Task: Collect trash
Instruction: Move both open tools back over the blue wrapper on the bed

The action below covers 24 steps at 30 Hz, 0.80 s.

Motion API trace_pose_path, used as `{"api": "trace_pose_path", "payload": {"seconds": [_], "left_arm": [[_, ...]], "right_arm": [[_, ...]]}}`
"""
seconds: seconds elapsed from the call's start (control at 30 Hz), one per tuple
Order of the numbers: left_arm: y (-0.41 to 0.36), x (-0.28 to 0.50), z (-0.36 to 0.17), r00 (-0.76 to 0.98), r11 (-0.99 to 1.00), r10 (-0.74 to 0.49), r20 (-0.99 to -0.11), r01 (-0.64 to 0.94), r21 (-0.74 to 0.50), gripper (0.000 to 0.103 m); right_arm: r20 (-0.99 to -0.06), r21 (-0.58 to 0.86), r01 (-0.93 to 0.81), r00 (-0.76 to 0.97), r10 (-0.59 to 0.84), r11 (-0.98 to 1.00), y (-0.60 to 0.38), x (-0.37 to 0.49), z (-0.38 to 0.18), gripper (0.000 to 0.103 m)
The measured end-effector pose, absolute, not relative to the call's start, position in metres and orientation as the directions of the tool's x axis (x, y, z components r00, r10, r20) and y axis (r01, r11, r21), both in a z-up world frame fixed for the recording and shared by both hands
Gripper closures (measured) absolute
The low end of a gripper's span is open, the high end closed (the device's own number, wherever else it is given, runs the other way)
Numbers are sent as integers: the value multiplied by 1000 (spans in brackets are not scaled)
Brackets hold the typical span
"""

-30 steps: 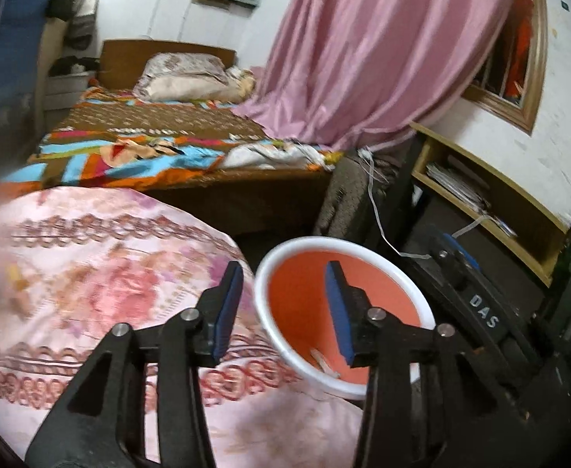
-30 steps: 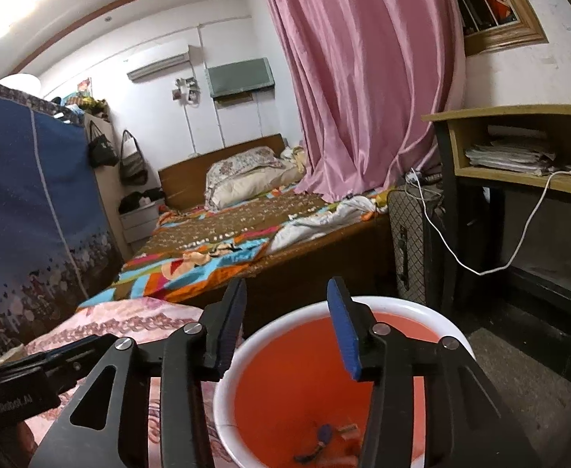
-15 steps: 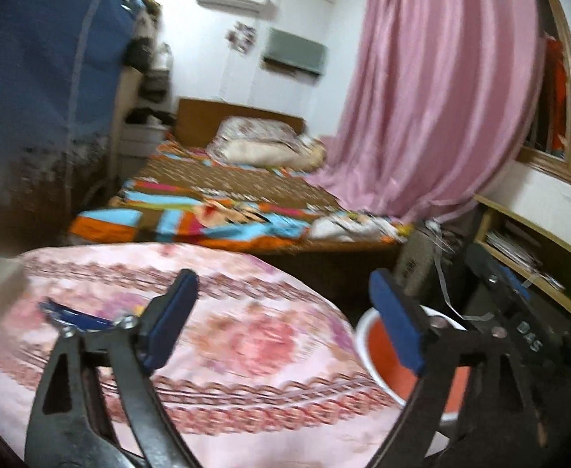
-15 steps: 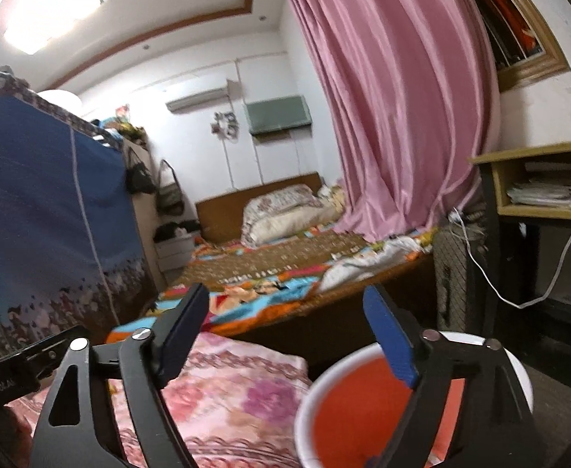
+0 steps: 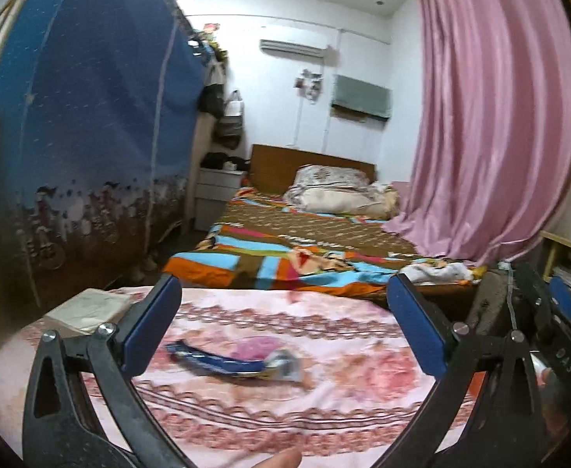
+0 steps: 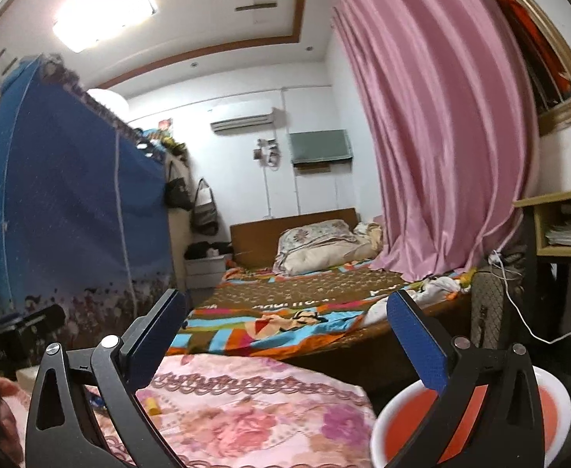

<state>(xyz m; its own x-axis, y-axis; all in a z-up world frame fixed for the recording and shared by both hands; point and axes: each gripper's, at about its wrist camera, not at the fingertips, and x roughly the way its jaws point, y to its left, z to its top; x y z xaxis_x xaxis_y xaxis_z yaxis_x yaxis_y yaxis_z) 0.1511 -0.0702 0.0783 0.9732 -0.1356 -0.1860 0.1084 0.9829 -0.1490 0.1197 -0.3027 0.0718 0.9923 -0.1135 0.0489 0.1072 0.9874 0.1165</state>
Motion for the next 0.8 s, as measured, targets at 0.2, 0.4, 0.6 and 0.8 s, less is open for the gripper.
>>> {"api": "trace_pose_path", "payload": {"seconds": [0.2, 0.4, 0.6, 0.8], "left_arm": [[-32, 175, 61, 956, 984, -37, -289, -15, -178, 11], [-3, 211, 32, 885, 951, -76, -460, -75, -301, 18], [-6, 240, 4, 781, 925, -188, -596, -64, -375, 44], [-11, 265, -12, 698, 903, -263, -666, -64, -424, 66]], "right_arm": [[-5, 33, 80, 997, -80, 996, -274, 137, 62, 0], [-92, -27, 61, 994, -63, 998, -258, 157, 54, 0], [-224, -76, 41, 973, -57, 996, -250, 182, 42, 0], [-369, -30, -28, 929, 15, 999, -249, 215, 31, 0]]}}
